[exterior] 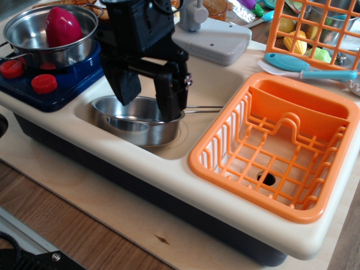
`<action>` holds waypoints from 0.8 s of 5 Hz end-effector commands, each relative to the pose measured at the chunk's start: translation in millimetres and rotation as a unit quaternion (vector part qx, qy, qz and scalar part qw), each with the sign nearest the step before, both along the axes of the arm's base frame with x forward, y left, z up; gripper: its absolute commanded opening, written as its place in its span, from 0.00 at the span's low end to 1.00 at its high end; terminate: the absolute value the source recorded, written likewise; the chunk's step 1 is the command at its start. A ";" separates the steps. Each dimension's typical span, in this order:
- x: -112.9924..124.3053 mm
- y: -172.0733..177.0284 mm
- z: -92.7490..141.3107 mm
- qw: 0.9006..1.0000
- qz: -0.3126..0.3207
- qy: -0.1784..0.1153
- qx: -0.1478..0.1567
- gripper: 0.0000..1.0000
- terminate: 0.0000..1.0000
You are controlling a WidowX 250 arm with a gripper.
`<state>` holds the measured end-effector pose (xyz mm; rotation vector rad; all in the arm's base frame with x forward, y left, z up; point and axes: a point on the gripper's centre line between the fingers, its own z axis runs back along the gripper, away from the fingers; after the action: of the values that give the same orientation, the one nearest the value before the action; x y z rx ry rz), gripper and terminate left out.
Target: Put pan from sink into drying rack
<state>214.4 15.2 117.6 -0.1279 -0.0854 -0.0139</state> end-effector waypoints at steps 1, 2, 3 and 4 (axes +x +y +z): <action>1.1 -0.6 -5.9 1.000 -0.005 -0.029 -0.001 1.00 0.00; 1.9 2.7 -17.1 1.000 0.000 -0.025 -0.011 1.00 0.00; 1.4 2.6 -29.1 0.999 0.013 -0.028 -0.024 1.00 0.00; 1.5 1.4 -38.9 0.999 0.021 -0.030 -0.028 0.00 0.00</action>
<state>214.3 12.8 79.0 -0.1737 -0.1250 0.0211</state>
